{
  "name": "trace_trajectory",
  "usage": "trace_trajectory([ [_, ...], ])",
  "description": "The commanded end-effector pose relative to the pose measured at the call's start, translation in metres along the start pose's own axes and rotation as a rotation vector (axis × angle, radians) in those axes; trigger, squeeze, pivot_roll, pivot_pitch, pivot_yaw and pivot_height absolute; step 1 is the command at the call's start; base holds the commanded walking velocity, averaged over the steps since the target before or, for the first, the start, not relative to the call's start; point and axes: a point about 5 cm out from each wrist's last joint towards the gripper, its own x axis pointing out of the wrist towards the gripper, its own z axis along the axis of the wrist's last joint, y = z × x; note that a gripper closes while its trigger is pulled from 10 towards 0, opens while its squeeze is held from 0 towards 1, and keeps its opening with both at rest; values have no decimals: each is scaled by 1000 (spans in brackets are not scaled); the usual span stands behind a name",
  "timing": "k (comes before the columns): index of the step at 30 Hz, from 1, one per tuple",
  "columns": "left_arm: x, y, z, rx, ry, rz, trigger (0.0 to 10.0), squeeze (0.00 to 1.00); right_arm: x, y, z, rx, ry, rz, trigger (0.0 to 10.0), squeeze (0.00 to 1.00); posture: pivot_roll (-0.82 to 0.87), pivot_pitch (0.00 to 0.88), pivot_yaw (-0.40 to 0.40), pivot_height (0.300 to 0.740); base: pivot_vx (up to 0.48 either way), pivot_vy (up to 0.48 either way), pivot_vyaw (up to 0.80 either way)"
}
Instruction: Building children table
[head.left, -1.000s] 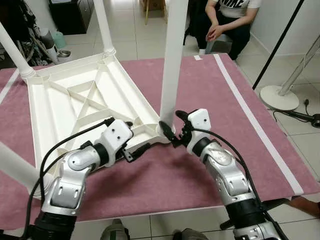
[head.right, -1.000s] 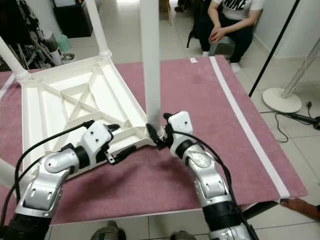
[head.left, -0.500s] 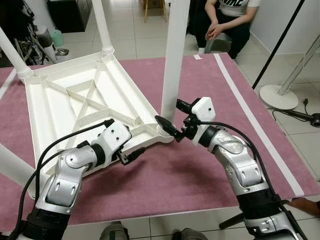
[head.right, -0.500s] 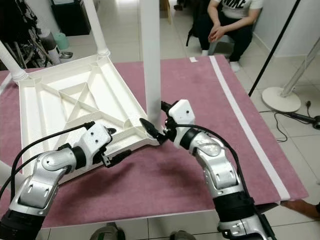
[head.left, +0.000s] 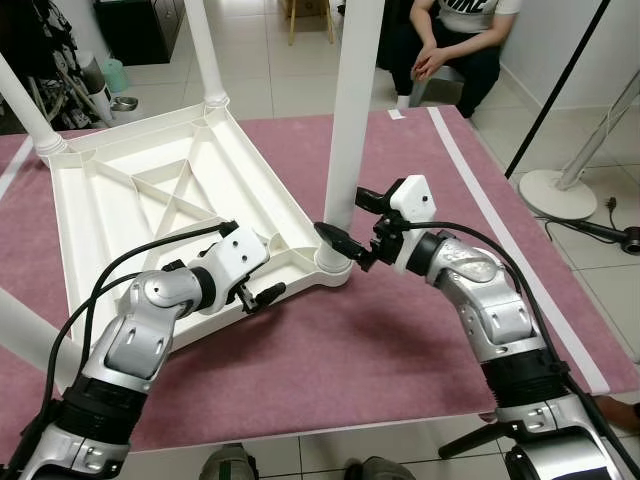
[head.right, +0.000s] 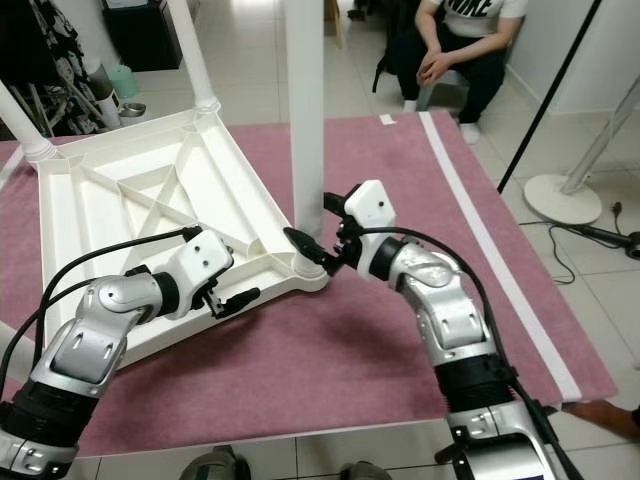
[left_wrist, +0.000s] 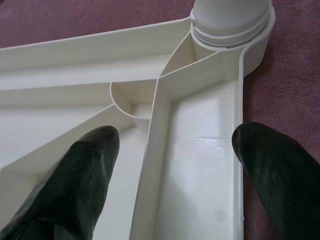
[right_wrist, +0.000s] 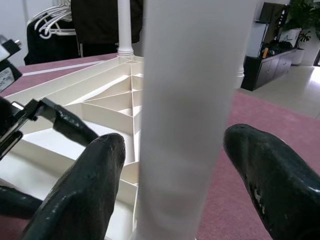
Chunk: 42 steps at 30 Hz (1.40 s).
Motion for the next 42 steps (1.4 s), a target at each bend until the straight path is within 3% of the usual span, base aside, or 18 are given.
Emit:
trace_trajectory([
  [1,5,-7,-9,-28,49,-55,10000,0,2,-1,1,17,-6,14,10000,0,57,0,64,740,0,0,0],
  [7,-11,-12,5,-41,-81,-165,10000,0,2,1,-3,53,26,174,10000,0,57,0,74,740,0,0,0],
  [9,-20,-14,11,-30,-138,-206,10000,0,3,4,-2,57,41,279,10000,0,59,0,72,740,0,0,0],
  [12,-27,-15,14,-21,-155,-223,10000,0,6,0,2,54,46,336,10000,0,67,0,67,740,0,0,0],
  [15,-30,-15,15,-16,-159,-226,10000,0,9,-4,4,45,48,350,10000,0,67,0,67,740,0,0,0],
  [20,-37,-20,15,4,-143,-253,10000,0,19,-25,10,27,55,307,10000,0,95,0,51,740,0,0,0],
  [23,-17,-14,3,11,-40,-182,10000,0,24,-32,10,25,65,306,10000,0,99,0,50,740,0,0,0],
  [27,-12,-13,2,5,-26,-173,10000,0,25,-33,11,28,64,312,10000,0,97,0,52,740,0,0,0],
  [31,6,-11,-1,0,18,-168,10000,0,35,-27,12,35,64,380,10000,0,93,0,57,740,0,0,0],
  [34,9,-10,-3,-1,31,-160,9686,0,37,-25,11,37,65,390,10000,0,93,0,57,740,0,0,0],
  [35,10,-9,-4,-7,38,-152,8392,0,37,-24,9,37,68,395,10000,0,94,0,57,740,0,0,0],
  [36,12,-8,-5,-11,49,-141,3804,0,38,-23,7,41,69,400,10000,0,94,0,57,740,0,0,0],
  [38,13,-7,-6,-13,56,-133,3804,0,39,-22,6,44,70,403,10000,0,94,0,57,740,0,0,0],
  [39,14,-7,-6,-14,60,-130,275,0,39,-22,5,45,70,405,10000,0,94,0,57,740,0,0,0],
  [42,16,-6,-9,-12,71,-127,0,0,39,-22,4,46,76,415,10000,0,94,0,57,740,0,0,0],
])
